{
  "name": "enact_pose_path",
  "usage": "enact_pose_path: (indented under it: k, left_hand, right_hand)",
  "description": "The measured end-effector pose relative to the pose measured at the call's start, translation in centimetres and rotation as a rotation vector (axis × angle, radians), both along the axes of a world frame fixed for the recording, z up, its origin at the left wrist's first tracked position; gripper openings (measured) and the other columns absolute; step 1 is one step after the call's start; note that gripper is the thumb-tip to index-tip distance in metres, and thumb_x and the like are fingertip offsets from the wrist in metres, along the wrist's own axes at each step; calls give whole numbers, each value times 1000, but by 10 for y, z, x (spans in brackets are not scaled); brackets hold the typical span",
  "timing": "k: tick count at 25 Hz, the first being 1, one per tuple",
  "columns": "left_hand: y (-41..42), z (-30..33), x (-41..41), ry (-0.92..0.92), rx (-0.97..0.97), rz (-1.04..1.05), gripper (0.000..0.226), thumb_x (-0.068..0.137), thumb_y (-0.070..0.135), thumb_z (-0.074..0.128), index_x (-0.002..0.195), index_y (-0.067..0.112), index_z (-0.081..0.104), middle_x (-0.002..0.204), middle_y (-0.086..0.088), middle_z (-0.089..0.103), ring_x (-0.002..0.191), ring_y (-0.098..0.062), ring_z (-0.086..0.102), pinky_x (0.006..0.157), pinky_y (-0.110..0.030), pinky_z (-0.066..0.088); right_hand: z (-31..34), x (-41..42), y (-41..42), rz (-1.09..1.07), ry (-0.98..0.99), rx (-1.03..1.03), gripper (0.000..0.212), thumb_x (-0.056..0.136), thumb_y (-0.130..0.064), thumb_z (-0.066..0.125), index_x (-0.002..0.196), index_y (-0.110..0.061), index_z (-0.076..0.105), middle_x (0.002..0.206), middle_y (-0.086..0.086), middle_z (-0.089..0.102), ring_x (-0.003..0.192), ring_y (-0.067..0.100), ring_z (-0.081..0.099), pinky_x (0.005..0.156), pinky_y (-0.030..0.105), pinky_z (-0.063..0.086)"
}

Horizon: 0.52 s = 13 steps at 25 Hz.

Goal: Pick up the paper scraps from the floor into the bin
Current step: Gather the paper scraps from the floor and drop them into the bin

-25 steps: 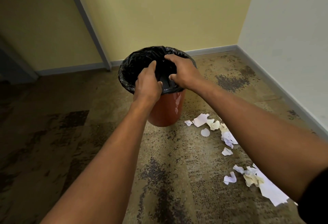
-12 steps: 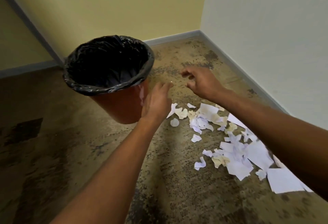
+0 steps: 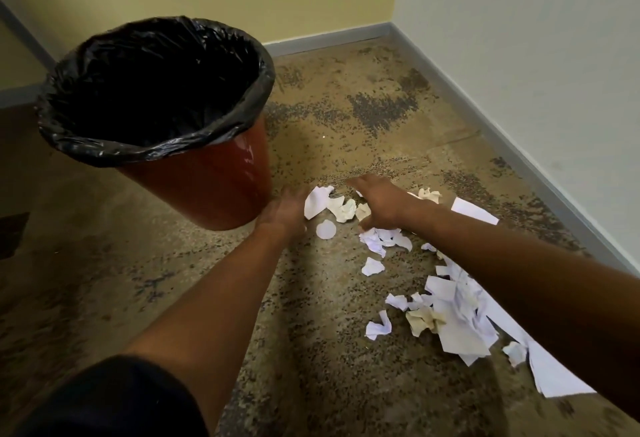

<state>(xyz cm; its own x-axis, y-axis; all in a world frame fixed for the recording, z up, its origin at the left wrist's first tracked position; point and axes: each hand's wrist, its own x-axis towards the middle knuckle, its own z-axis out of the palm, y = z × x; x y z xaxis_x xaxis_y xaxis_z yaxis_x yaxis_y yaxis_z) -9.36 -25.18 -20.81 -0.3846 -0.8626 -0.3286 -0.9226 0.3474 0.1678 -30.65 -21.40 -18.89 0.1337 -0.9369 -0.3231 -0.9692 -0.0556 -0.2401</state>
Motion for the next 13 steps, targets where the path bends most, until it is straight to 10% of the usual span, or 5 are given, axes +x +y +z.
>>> enact_pose_path:
  k: [7,13]
  left_hand:
    - [-44,-30,-26,-232,79,-206,73,102,35,46,157,41,-1,167,-12,-10,147,-46,22,112,-57,34]
    - [-41,-30,-18,-37,16,-235,44,103,37,47,143,22,53,148,-11,48,135,-32,46,110,-39,37]
  right_hand:
    - [-35,1,-38,-76,-17,168,146,26,-79,72,150,-33,11,156,14,23,139,42,30,110,54,34]
    - [-55,28,-17,-67,-105,22,110,50,-63,82,143,-35,31,137,13,42,126,38,40,104,47,40]
